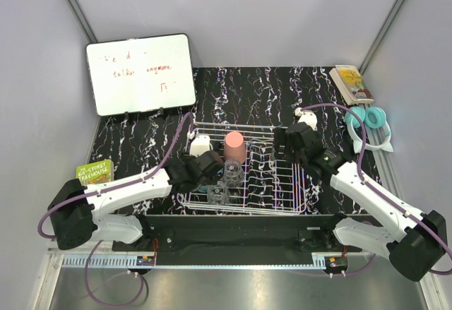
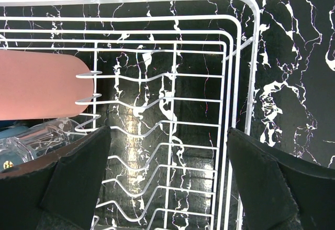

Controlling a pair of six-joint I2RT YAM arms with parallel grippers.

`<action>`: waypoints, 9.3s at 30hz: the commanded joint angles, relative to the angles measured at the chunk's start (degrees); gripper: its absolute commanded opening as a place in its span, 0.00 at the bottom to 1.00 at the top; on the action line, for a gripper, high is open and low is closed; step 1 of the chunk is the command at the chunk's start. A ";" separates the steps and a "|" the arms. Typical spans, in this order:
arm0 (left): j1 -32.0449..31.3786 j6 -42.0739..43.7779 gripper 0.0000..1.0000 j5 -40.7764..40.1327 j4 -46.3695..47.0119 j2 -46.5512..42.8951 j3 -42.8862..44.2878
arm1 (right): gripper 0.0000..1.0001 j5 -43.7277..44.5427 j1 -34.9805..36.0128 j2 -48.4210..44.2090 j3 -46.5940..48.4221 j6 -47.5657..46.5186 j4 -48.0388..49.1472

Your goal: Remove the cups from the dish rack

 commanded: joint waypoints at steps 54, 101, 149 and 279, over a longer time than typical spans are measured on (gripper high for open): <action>20.93 -6.33 0.00 49.69 64.74 -9.50 3.69 | 0.92 -35.37 0.27 -11.57 -2.28 14.69 41.12; 24.53 2.81 0.99 30.66 33.82 -19.25 7.47 | 0.00 -11.32 0.18 -9.99 11.84 5.99 12.25; 24.53 -0.35 0.99 16.83 5.59 -15.56 5.27 | 0.00 -11.38 -22.23 83.10 100.20 8.10 -38.06; 21.80 9.32 0.00 38.16 33.35 -17.76 8.71 | 0.78 -33.50 -4.83 -9.35 3.08 10.11 20.99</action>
